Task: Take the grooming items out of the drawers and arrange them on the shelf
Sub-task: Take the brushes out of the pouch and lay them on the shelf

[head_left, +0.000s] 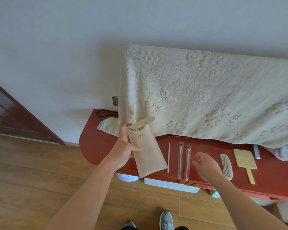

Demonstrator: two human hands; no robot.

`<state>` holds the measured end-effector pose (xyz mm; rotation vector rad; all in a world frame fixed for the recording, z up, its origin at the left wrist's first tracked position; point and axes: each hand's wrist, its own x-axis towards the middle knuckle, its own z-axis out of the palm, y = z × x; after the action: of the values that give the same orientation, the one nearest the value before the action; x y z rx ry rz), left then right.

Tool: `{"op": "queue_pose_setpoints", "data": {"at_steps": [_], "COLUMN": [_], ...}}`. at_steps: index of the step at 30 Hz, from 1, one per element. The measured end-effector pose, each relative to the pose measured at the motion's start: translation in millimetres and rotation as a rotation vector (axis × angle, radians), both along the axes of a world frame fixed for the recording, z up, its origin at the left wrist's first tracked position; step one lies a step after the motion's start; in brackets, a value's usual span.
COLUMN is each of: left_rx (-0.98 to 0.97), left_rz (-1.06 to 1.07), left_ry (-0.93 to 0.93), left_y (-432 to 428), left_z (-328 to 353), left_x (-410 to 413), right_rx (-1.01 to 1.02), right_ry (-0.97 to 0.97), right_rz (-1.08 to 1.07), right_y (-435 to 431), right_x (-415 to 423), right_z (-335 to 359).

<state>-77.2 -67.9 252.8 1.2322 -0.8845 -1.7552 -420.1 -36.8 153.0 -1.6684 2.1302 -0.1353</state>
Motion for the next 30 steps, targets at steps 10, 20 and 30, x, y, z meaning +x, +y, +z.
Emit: {"op": "queue_pose_setpoints", "data": {"at_steps": [10, 20, 30], "left_rx": [-0.025, -0.079, -0.082], "left_rz": [-0.007, 0.133, 0.170], "left_ry": [-0.058, -0.240, -0.395], "left_y": [-8, -10, -16], "left_z": [-7, -10, -20], "left_x": [5, -17, -31], "right_rx": [-0.005, -0.005, 0.023], "right_ry": [-0.033, -0.061, -0.103], "right_rz": [-0.036, -0.032, 0.025], "right_y": [7, 3, -13], "right_x": [8, -2, -16], "right_z": [-7, -11, -17]}}
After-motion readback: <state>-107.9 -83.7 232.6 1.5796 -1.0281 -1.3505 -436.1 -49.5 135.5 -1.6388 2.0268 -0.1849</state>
